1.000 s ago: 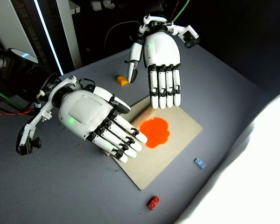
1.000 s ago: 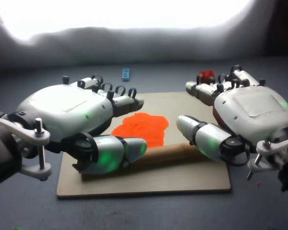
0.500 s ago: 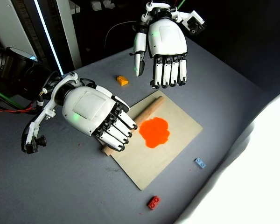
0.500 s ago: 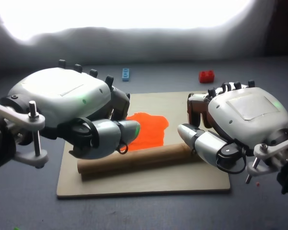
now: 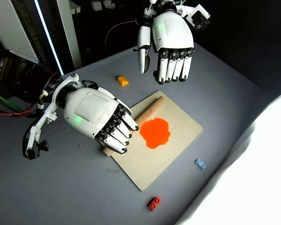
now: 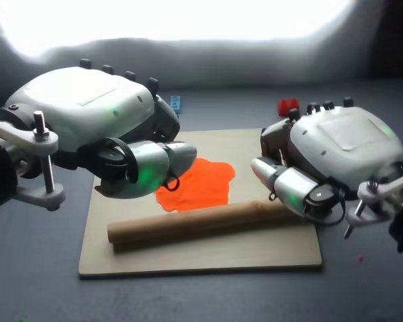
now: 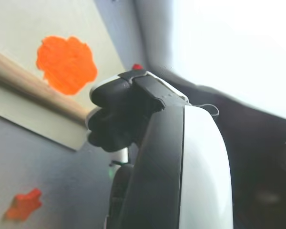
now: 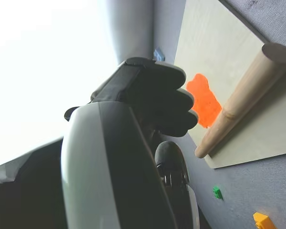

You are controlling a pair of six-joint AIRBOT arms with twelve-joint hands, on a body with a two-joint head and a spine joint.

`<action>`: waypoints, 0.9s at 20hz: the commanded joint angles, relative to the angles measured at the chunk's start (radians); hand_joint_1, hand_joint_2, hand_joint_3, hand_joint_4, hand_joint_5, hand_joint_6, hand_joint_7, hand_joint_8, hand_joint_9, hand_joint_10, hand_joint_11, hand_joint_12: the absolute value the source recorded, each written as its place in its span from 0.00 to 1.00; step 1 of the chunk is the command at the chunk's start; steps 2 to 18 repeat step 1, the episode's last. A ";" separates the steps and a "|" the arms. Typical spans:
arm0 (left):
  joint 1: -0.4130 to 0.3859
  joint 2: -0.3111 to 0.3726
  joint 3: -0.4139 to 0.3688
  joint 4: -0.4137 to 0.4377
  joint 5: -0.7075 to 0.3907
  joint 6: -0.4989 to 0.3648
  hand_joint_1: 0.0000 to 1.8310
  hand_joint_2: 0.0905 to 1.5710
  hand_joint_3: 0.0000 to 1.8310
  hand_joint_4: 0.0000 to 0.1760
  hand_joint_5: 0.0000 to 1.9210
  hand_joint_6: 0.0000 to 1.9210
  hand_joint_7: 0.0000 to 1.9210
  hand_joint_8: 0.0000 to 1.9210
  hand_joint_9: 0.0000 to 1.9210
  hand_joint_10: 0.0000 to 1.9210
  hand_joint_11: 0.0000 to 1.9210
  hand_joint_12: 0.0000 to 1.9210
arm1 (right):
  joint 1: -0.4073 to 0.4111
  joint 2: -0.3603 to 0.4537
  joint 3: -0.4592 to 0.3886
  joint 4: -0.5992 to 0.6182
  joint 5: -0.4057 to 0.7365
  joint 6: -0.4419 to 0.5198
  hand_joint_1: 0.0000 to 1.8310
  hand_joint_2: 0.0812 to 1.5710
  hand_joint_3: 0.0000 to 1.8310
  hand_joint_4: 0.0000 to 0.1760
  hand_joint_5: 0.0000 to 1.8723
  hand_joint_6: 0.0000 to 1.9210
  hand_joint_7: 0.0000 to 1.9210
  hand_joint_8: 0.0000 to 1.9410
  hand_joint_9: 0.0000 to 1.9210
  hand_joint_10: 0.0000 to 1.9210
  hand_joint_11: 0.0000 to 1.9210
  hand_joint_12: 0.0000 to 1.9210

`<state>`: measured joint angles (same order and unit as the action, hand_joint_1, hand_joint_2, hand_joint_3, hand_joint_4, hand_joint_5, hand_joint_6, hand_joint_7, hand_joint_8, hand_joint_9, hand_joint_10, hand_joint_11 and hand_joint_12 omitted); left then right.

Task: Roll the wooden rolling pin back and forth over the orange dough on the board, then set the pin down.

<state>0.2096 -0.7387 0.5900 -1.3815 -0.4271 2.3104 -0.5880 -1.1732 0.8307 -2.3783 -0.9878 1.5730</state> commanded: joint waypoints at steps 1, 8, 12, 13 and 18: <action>-0.017 0.012 0.000 0.033 -0.022 0.004 0.03 1.00 0.00 0.00 0.42 0.99 0.52 0.98 0.51 1.00 0.41 1.00 | 0.013 0.012 0.006 -0.122 -0.072 0.037 0.22 0.92 0.00 0.00 0.45 0.75 0.53 0.82 0.47 0.97 0.35 1.00; -0.017 0.012 0.000 0.033 -0.022 0.004 0.03 1.00 0.00 0.00 0.42 0.99 0.52 0.98 0.51 1.00 0.41 1.00 | 0.013 0.012 0.006 -0.122 -0.072 0.037 0.22 0.92 0.00 0.00 0.45 0.75 0.53 0.82 0.47 0.97 0.35 1.00; -0.017 0.012 0.000 0.033 -0.022 0.004 0.03 1.00 0.00 0.00 0.42 0.99 0.52 0.98 0.51 1.00 0.41 1.00 | 0.013 0.012 0.006 -0.122 -0.072 0.037 0.22 0.92 0.00 0.00 0.45 0.75 0.53 0.82 0.47 0.97 0.35 1.00; -0.017 0.012 0.000 0.033 -0.022 0.004 0.03 1.00 0.00 0.00 0.42 0.99 0.52 0.98 0.51 1.00 0.41 1.00 | 0.013 0.012 0.006 -0.122 -0.072 0.037 0.22 0.92 0.00 0.00 0.45 0.75 0.53 0.82 0.47 0.97 0.35 1.00; -0.017 0.012 0.000 0.033 -0.022 0.004 0.03 1.00 0.00 0.00 0.42 0.99 0.52 0.98 0.51 1.00 0.41 1.00 | 0.013 0.012 0.006 -0.122 -0.072 0.037 0.22 0.92 0.00 0.00 0.45 0.75 0.53 0.82 0.47 0.97 0.35 1.00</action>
